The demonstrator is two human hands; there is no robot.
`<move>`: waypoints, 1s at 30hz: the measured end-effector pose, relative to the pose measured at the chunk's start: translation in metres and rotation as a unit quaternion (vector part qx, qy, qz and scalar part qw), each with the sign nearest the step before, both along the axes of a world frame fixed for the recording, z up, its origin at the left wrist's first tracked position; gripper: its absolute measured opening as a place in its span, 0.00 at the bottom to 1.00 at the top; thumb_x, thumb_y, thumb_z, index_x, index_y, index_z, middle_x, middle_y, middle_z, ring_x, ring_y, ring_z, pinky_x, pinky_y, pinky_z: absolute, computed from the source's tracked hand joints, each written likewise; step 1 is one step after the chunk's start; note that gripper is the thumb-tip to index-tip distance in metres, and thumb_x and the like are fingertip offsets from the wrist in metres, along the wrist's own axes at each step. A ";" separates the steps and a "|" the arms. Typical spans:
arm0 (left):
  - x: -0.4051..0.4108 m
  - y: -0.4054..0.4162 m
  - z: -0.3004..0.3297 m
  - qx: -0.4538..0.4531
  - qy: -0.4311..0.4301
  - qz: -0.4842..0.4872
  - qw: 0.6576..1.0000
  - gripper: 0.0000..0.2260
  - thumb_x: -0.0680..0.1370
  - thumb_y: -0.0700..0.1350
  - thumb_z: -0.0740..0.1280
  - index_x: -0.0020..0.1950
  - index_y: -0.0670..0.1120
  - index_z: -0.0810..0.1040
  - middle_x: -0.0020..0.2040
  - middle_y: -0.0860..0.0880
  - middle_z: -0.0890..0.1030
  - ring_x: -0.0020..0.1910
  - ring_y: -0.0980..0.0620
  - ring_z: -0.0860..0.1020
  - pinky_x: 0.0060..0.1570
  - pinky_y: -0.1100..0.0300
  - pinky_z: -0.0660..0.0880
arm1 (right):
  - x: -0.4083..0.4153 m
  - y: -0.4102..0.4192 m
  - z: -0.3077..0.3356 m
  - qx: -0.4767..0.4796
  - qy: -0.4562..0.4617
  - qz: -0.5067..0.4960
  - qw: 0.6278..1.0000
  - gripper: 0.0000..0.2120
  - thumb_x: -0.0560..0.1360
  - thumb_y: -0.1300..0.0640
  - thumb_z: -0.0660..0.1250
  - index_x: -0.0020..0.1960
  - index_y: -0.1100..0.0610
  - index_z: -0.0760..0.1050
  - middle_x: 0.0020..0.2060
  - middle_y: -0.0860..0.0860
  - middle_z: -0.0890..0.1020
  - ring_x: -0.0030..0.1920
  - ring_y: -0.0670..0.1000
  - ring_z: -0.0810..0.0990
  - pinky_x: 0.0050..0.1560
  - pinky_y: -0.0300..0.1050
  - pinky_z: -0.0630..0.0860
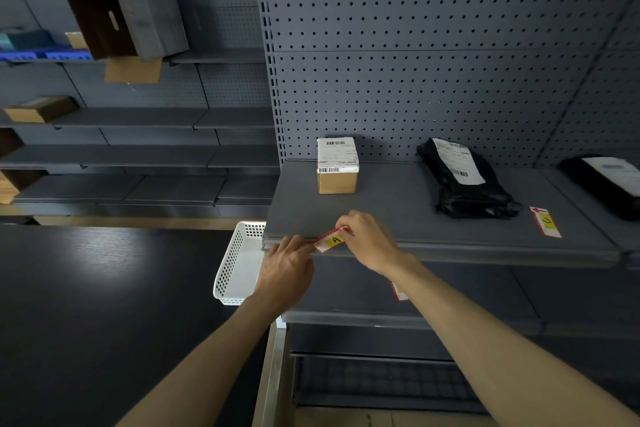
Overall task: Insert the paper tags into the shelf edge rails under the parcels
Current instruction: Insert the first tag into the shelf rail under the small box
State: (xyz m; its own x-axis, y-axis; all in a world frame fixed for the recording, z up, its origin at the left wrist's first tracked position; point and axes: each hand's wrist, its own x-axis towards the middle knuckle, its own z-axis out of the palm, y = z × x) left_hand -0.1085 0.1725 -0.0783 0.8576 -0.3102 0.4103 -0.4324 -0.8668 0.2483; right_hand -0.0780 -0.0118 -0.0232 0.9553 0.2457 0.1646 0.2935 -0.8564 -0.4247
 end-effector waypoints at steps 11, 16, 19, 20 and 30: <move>0.003 0.000 0.004 -0.007 0.024 0.003 1.000 0.13 0.76 0.39 0.66 0.60 0.47 0.79 0.57 0.48 0.79 0.56 0.48 0.76 0.57 0.48 0.75 | 0.002 0.007 -0.004 -0.040 -0.005 0.015 0.999 0.09 0.80 0.60 0.61 0.51 0.58 0.80 0.48 0.54 0.78 0.40 0.51 0.74 0.38 0.42 0.65; 0.003 -0.001 0.009 -0.017 0.008 -0.001 1.000 0.11 0.75 0.40 0.67 0.58 0.46 0.79 0.55 0.48 0.79 0.54 0.48 0.76 0.54 0.51 0.76 | -0.007 -0.006 0.004 0.000 -0.024 -0.002 1.000 0.14 0.79 0.52 0.64 0.62 0.56 0.72 0.54 0.51 0.74 0.44 0.52 0.80 0.41 0.45 0.75; -0.006 -0.008 0.011 -0.006 -0.036 -0.037 0.999 0.05 0.77 0.44 0.65 0.50 0.45 0.79 0.47 0.48 0.78 0.44 0.50 0.76 0.43 0.55 0.77 | -0.020 -0.029 0.004 -0.012 -0.071 -0.028 0.997 0.11 0.79 0.47 0.63 0.51 0.55 0.73 0.48 0.48 0.74 0.38 0.49 0.79 0.38 0.45 0.77; -0.009 -0.014 0.009 0.006 -0.040 -0.059 0.997 0.05 0.78 0.45 0.63 0.47 0.46 0.78 0.45 0.49 0.78 0.43 0.51 0.75 0.42 0.56 0.76 | -0.026 -0.038 0.002 -0.014 -0.075 -0.037 0.996 0.11 0.79 0.47 0.62 0.47 0.54 0.73 0.45 0.48 0.75 0.38 0.48 0.79 0.38 0.45 0.77; -0.025 -0.131 -0.037 0.033 0.077 -0.068 0.994 0.08 0.78 0.50 0.61 0.47 0.47 0.77 0.46 0.50 0.78 0.45 0.50 0.77 0.40 0.56 0.75 | -0.072 -0.171 -0.067 -0.047 -0.016 -0.123 0.991 0.15 0.77 0.48 0.62 0.35 0.55 0.70 0.33 0.46 0.75 0.31 0.49 0.75 0.34 0.43 0.72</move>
State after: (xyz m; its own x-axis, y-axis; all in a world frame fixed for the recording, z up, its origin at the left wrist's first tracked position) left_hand -0.1334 0.0417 -0.1157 0.8564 -0.4502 0.2527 -0.5088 -0.8190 0.2652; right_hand -0.1498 -0.1826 -0.0904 0.9827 0.0224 0.1838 0.0839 -0.9389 -0.3339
